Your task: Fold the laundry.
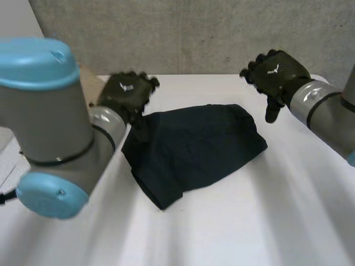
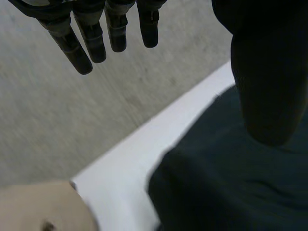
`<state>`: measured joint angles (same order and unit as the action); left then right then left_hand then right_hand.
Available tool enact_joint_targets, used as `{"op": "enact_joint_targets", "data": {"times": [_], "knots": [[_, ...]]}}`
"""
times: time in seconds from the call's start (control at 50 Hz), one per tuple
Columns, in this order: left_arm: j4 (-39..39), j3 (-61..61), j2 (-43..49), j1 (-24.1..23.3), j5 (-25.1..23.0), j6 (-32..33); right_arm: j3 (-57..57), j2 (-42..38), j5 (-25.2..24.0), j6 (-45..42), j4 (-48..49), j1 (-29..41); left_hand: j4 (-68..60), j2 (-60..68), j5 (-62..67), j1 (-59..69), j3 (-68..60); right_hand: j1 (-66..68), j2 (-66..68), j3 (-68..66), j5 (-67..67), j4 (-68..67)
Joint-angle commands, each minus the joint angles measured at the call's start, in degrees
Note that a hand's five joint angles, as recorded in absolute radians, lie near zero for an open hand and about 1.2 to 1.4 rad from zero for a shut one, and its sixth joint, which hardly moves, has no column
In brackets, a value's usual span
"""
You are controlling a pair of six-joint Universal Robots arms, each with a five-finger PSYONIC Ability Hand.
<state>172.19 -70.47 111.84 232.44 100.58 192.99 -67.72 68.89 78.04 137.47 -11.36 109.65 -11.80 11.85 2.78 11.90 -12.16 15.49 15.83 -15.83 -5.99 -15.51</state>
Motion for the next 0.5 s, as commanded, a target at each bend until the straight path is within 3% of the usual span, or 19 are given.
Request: {"op": "enact_joint_targets", "data": {"times": [0.02, 0.16, 0.32, 0.4, 0.44, 0.46, 0.5], "knots": [[-1.9, 0.3, 8.7, -3.5, 3.2, -7.1, -1.6, -3.0, -9.0, -10.3, -1.5, -2.7, -6.1, 6.1, 5.2, 6.0, -5.8, 8.8, 8.5, -8.5, -8.3, -8.8], [-2.3, 6.2, 18.2, -2.7, 2.8, -6.3, 2.5, -12.6, -9.9, -5.2, 2.7, -2.9, -6.3, 6.3, 5.3, 6.2, -6.0, 8.1, 7.8, -7.8, -7.6, -8.1], [-2.7, 14.4, 28.1, -2.8, 3.0, -0.8, 11.7, -26.3, -9.0, 1.8, 7.8, -2.2, -12.2, 12.2, 11.2, 12.1, -11.8, 8.3, 8.0, -8.0, -7.8, -8.3], [-3.0, 18.1, 31.0, -2.6, 5.2, 2.2, 16.7, -32.1, -8.2, 3.9, 8.2, -1.7, -23.8, 23.7, 22.8, 23.7, -23.4, 9.6, 9.3, -9.3, -9.1, -9.6], [-2.9, 19.8, 31.7, -2.5, 7.1, 3.6, 19.2, -34.6, -7.9, 4.6, 8.5, -1.5, -36.5, 36.5, 35.6, 36.4, -36.2, 17.2, 16.9, -16.8, -16.7, -17.2], [-2.8, 20.1, 31.8, -2.5, 7.5, 4.0, 19.8, -35.3, -7.8, 4.9, 8.5, -1.4, -42.3, 42.2, 41.3, 42.2, -41.9, 21.7, 21.4, -21.4, -21.2, -21.7], [-2.2, 20.7, 31.7, -2.4, 8.5, 4.2, 21.6, -36.5, -8.1, 5.6, 8.5, -1.4, -60.2, 60.2, 59.3, 60.1, -59.9, 45.9, 45.6, -45.5, -45.4, -45.9]]}}
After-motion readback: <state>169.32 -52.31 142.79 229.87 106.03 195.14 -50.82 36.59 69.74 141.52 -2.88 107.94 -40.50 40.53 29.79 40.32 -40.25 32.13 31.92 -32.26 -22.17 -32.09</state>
